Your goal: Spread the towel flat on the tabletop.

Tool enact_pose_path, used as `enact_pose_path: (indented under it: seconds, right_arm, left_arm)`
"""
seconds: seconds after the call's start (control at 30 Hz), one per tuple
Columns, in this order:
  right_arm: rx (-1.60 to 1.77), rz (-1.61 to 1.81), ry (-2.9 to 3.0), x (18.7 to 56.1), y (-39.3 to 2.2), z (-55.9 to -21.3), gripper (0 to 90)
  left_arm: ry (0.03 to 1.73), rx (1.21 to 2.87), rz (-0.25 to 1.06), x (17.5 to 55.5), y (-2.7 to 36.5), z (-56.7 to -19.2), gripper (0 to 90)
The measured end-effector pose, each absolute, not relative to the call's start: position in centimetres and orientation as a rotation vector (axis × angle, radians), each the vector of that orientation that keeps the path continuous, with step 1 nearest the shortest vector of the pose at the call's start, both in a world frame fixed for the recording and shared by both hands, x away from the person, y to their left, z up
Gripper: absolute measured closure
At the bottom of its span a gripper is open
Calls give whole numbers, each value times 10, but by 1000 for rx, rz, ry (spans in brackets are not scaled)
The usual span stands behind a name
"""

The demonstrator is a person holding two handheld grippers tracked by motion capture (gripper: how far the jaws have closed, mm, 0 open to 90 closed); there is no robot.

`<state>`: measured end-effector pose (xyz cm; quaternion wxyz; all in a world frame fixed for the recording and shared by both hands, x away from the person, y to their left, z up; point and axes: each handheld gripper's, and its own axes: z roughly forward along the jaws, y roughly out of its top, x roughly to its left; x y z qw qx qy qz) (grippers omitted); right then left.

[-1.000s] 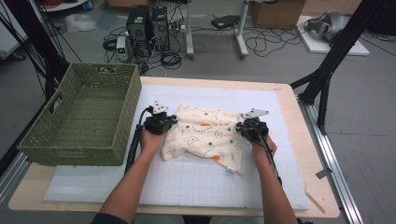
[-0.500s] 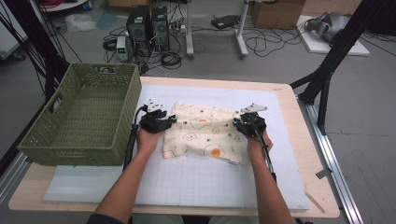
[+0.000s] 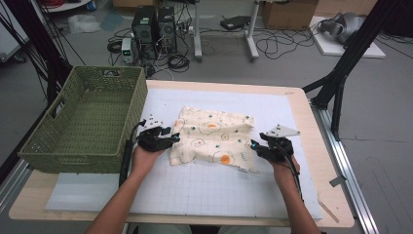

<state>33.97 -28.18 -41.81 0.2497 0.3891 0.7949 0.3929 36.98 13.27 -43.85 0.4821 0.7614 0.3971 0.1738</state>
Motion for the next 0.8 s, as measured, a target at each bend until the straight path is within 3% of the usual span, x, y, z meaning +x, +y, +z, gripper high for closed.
enact_pose_path:
  seconds: [0.17, 0.37, 0.47, 0.63, 0.67, 0.7, 0.73, 0.77, 0.8]
  right_arm:
    - [992, 1062, 2249, 311, -278, -432, 521]
    - [962, 1056, 2324, 305, -267, -442, 536]
    - [961, 1033, 2354, 306, -260, -446, 554]
    - [1024, 1025, 2350, 308, -260, -448, 671]
    - [1046, 1048, 2354, 309, -262, -448, 739]
    - [1046, 1048, 2354, 309, -262, -448, 739]
    - [1041, 1040, 2361, 308, -261, -448, 805]
    - [1022, 1036, 2370, 307, -260, -448, 850]
    - [1008, 1038, 2382, 306, -259, -447, 883]
  left_arm:
    - [884, 1882, 400, 340, 138, -433, 629]
    - [859, 1924, 345, 328, 137, -441, 646]
    - [880, 1955, 298, 330, 135, -448, 633]
    - [882, 2049, 333, 330, 126, -451, 556]
    - [874, 2067, 369, 328, 123, -451, 592]
    - [866, 2083, 415, 326, 121, -451, 592]
    - [855, 2085, 428, 324, 120, -451, 681]
    - [842, 2094, 429, 323, 121, -451, 884]
    - [843, 2093, 424, 323, 121, -450, 882]
